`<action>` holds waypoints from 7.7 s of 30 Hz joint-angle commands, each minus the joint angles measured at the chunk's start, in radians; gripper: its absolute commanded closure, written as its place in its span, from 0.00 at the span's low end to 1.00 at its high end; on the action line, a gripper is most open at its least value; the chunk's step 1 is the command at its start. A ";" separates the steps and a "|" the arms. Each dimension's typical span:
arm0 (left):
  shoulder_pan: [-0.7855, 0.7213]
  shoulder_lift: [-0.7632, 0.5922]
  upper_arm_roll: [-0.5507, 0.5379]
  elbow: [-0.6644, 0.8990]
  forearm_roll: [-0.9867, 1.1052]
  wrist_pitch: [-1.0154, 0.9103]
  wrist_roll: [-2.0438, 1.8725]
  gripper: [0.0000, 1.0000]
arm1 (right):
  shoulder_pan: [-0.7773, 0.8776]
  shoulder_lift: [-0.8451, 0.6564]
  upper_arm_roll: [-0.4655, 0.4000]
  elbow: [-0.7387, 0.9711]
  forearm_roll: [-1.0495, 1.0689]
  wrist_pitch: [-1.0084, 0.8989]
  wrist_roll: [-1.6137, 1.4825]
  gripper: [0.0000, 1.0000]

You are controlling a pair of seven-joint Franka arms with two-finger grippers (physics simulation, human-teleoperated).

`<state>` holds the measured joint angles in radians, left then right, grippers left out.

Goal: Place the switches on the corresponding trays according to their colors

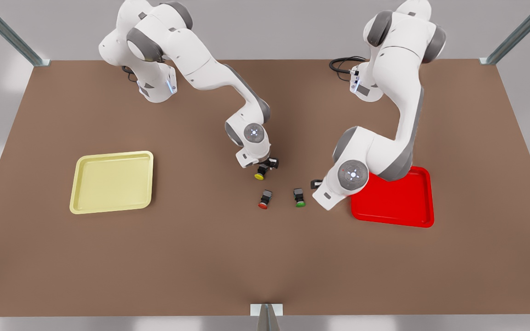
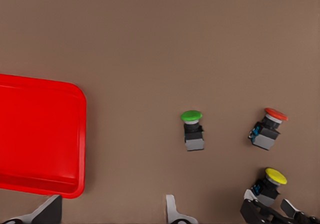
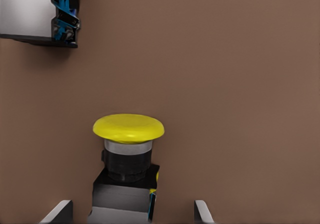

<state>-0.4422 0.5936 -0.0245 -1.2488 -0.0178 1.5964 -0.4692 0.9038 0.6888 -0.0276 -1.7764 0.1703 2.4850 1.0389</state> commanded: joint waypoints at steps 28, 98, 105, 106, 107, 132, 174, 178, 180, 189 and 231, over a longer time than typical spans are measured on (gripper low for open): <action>-0.044 0.233 0.000 0.111 -0.042 0.247 -0.117 0.00 | -0.006 0.012 0.002 0.012 0.037 -0.008 0.033 0.44; -0.535 0.242 0.253 -0.259 -0.226 0.772 0.106 0.01 | -0.922 -0.594 0.046 0.265 -0.207 -0.991 -1.016 0.00; -0.555 0.247 0.275 -0.212 -0.254 0.731 0.104 0.01 | -0.922 -0.597 0.041 0.267 -0.206 -0.992 -1.016 0.00; -0.553 0.245 0.276 -0.212 -0.254 0.732 0.106 0.01 | -0.922 -0.595 0.041 0.267 -0.206 -0.991 -1.016 0.00; -0.549 0.247 0.290 -0.212 -0.254 0.732 0.115 0.01 | -0.922 -0.595 0.041 0.267 -0.206 -0.991 -1.016 0.00; -0.567 0.334 0.342 -0.136 -0.277 0.679 0.155 0.02 | -0.922 -0.595 0.041 0.267 -0.206 -0.992 -1.016 0.00; -0.582 0.325 0.399 -0.066 -0.338 0.631 0.147 0.56 | -0.922 -0.594 0.041 0.265 -0.206 -0.992 -1.016 0.00; -0.529 0.242 0.399 -0.077 -0.335 0.570 0.156 0.56 | -0.921 -0.594 0.043 0.265 -0.206 -0.992 -1.016 0.00; -0.503 0.201 0.399 -0.104 -0.330 0.557 0.156 0.56 | -0.921 -0.594 0.043 0.265 -0.206 -0.994 -1.016 0.00; -0.354 -0.008 0.396 -0.363 -0.298 0.556 0.380 0.56 | -0.921 -0.594 0.043 0.265 -0.206 -0.994 -1.016 0.00; 0.280 -0.529 0.139 -0.164 0.025 -0.230 0.414 0.00 | -0.921 -0.594 0.044 0.265 -0.206 -0.994 -1.016 0.00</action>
<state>-0.2192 0.0596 0.1687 -1.4210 0.0060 1.3678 -0.0553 -0.0163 0.0954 0.0155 -1.5110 -0.0353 1.4900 0.0230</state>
